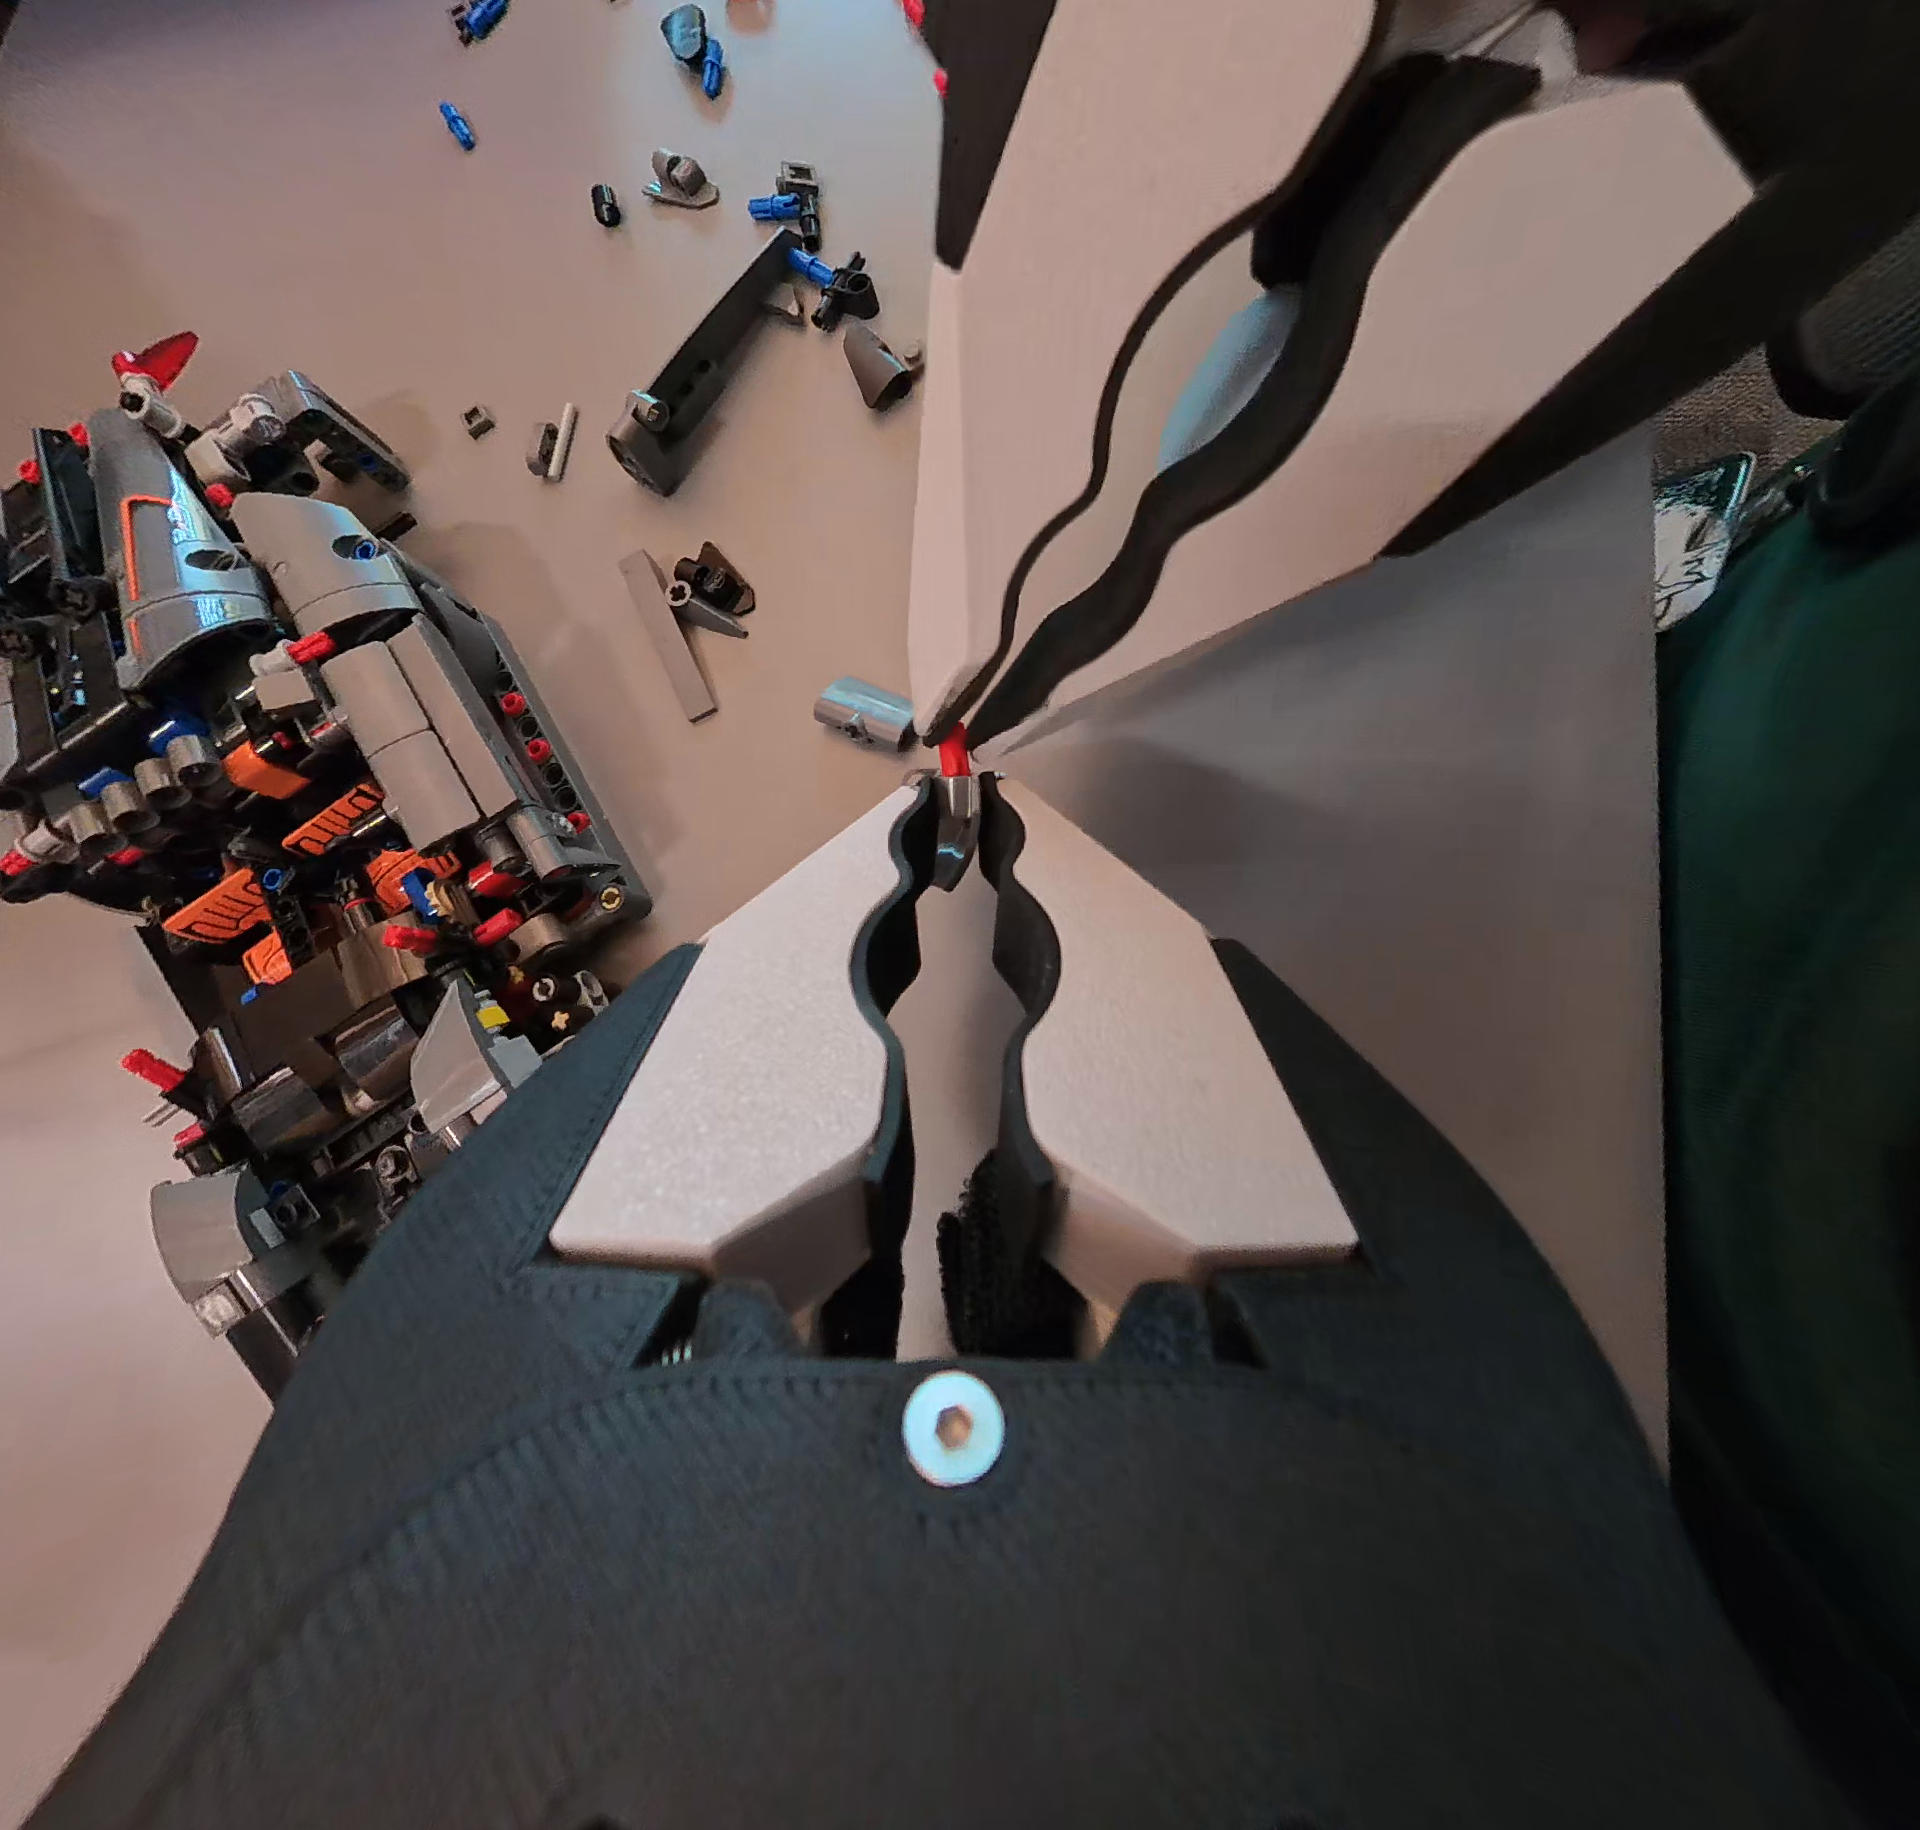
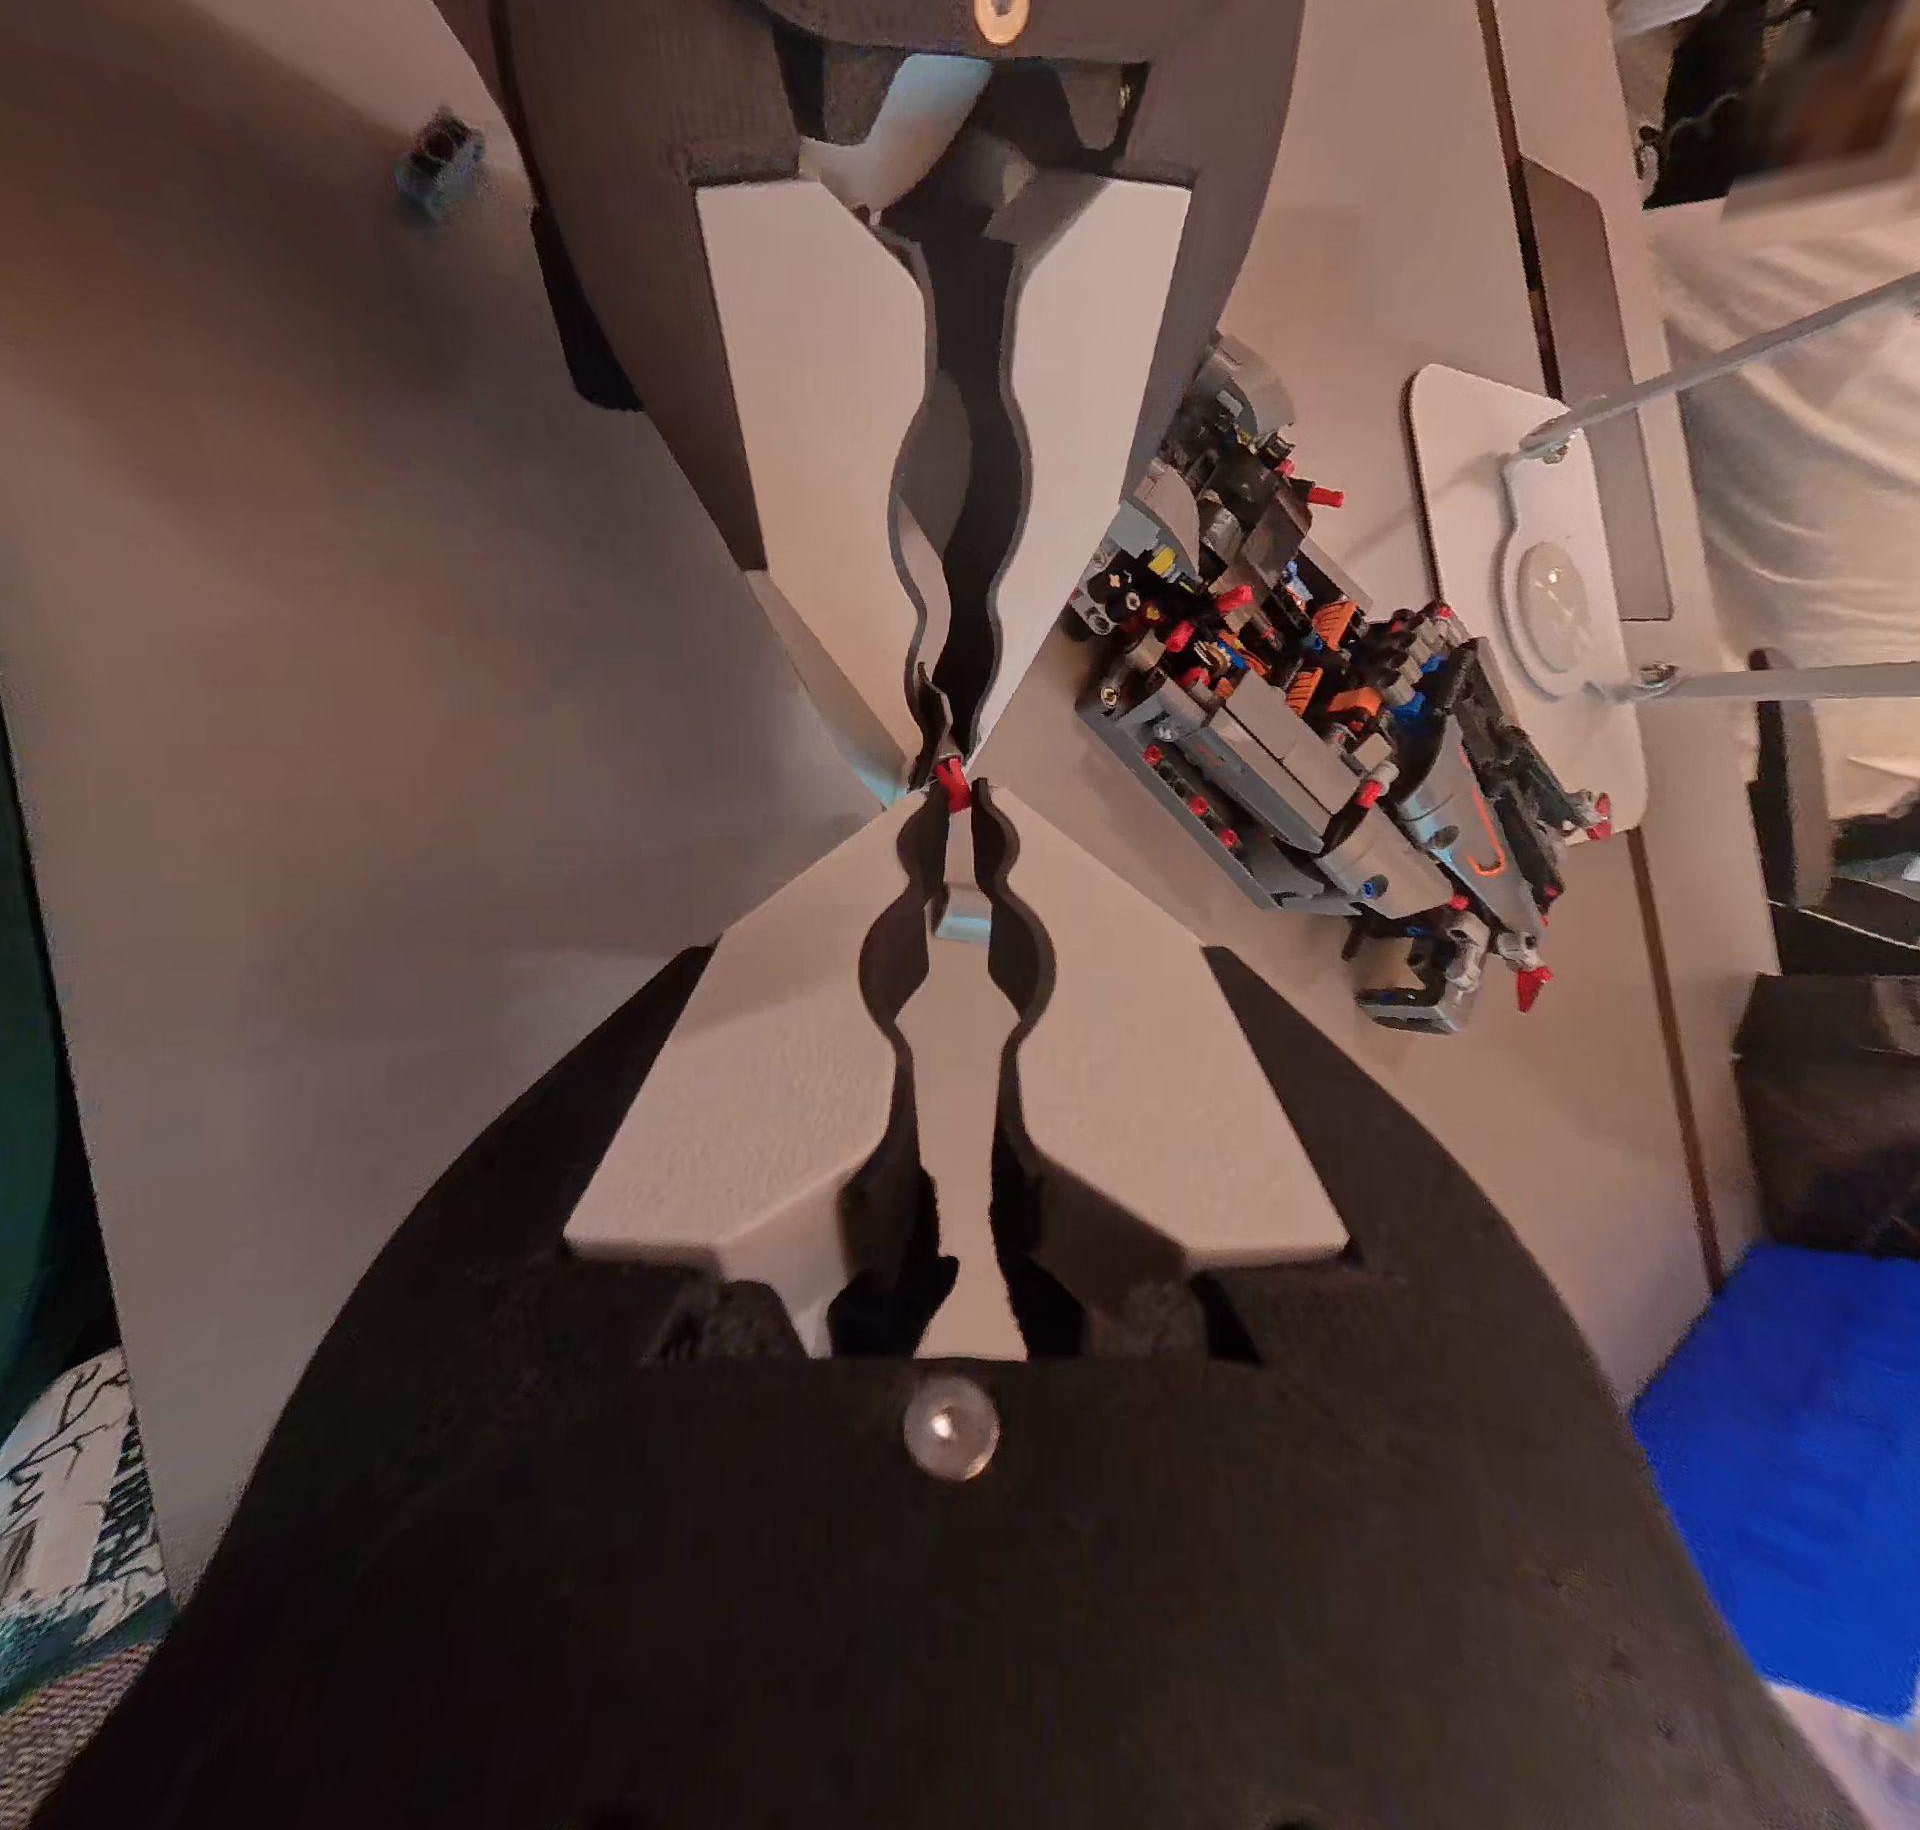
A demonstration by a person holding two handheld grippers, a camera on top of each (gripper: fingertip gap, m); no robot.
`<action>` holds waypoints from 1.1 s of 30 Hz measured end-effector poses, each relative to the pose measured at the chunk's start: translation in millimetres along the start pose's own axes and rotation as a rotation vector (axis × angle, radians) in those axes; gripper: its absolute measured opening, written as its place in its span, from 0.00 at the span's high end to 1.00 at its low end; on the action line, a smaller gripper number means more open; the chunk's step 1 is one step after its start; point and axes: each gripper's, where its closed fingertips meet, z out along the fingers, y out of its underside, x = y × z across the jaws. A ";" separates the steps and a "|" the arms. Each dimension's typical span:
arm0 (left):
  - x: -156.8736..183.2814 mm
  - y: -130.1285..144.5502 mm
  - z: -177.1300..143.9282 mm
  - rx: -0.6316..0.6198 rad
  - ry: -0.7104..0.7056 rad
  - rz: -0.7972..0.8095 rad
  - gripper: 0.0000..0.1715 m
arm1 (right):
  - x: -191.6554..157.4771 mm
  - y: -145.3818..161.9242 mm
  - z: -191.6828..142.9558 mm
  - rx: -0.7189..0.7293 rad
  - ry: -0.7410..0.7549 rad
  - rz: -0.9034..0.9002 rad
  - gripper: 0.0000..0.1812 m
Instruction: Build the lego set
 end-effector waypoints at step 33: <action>8.4 11.4 13.5 -0.010 0.082 -0.048 0.97 | -24.4 29.0 19.6 0.122 -0.204 0.380 0.99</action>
